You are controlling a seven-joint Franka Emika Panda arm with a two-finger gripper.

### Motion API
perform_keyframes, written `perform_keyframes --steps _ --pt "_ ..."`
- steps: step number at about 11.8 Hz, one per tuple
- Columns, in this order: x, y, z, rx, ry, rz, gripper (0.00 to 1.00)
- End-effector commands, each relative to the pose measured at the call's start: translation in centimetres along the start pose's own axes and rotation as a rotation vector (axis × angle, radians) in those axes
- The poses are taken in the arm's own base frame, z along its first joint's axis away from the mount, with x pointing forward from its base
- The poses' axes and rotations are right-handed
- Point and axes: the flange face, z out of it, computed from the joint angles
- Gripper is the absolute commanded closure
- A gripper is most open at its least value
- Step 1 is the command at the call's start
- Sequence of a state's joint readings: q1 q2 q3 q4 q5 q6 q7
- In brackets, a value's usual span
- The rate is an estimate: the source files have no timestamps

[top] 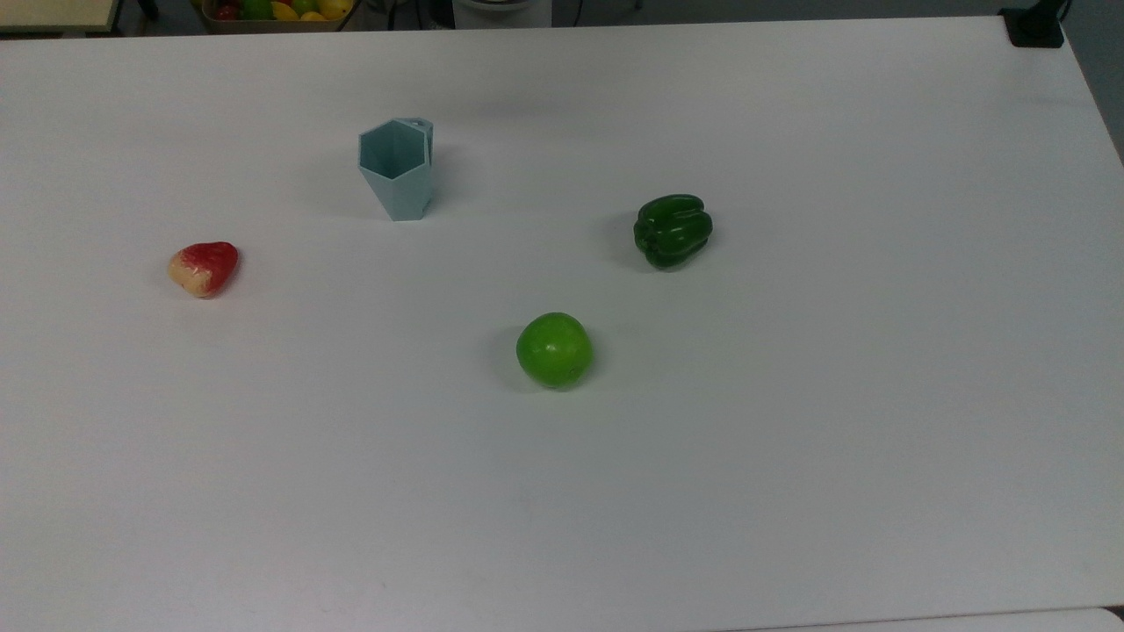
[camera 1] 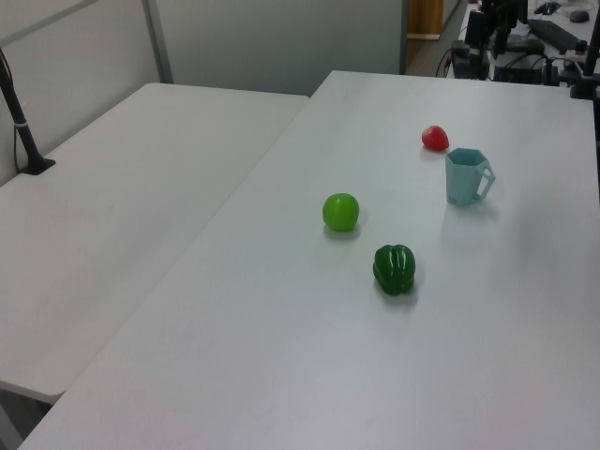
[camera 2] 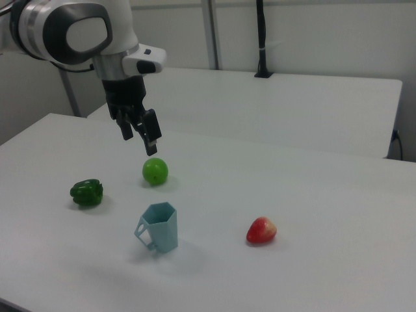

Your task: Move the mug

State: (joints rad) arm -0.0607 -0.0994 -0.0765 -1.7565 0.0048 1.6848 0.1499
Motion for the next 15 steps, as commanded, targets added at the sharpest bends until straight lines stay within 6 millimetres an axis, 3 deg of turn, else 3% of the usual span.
perform_keyframes --steps 1,6,10,15 --pt "0.0 -1.2 0.4 -0.023 -0.044 0.036 0.0" --pt "-1.9 -0.9 1.9 -0.023 -0.023 0.027 0.0" --pt "-6.5 -0.6 5.8 -0.008 0.08 0.016 0.0" --pt "-8.0 0.6 11.5 -0.037 0.112 0.01 0.0"
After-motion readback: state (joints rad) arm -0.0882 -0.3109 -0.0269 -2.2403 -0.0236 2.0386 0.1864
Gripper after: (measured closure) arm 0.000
